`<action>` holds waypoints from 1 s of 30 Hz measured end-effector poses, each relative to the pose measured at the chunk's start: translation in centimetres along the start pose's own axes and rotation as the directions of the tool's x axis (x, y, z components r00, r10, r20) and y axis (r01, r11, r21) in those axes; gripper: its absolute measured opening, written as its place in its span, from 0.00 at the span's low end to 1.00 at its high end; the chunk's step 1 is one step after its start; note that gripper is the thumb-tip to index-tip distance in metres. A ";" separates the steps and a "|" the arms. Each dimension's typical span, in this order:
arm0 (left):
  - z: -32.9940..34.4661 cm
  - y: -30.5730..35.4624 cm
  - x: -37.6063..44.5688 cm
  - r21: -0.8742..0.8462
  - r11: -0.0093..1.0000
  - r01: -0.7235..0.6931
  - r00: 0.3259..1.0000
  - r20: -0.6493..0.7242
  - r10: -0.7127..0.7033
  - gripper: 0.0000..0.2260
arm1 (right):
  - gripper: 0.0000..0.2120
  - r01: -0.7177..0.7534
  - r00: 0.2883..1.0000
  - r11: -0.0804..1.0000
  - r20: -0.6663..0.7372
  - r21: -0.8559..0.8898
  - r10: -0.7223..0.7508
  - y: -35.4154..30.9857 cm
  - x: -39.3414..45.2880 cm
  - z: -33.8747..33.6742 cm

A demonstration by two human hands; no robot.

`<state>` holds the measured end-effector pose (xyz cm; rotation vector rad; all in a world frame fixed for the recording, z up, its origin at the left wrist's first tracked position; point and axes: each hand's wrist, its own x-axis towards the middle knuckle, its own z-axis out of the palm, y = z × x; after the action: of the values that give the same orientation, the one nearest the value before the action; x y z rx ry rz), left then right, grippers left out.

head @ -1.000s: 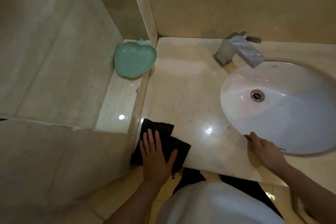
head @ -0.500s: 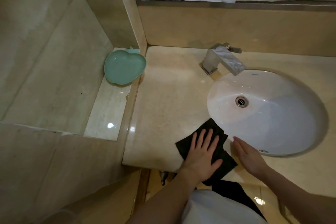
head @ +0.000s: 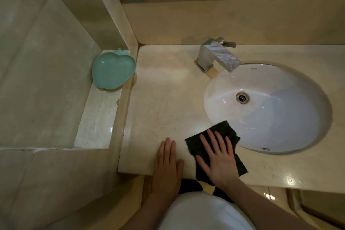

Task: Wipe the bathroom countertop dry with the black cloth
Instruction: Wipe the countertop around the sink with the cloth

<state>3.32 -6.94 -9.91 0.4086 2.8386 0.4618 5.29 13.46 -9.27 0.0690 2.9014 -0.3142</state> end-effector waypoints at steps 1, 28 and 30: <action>0.2 0.0 0.0 0.014 1.000 0.001 1.000 0.001 -0.001 0.28 | 0.32 -0.053 0.999 0.999 0.001 -0.013 0.053 1.2 -0.9 -0.1; 0.7 8.9 -0.8 0.065 0.989 -0.135 0.969 0.218 0.118 0.30 | 0.30 0.054 0.998 0.999 0.020 -0.003 -0.054 9.8 -6.3 0.6; 1.2 10.8 -0.8 0.076 0.989 -0.125 0.966 0.235 0.104 0.30 | 0.29 0.016 1.000 1.000 0.011 -0.020 -0.016 13.5 -8.1 0.1</action>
<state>6.91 3.02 -7.22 0.6049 2.6258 0.2861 14.18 26.43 -10.33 0.0409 2.8956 -0.2871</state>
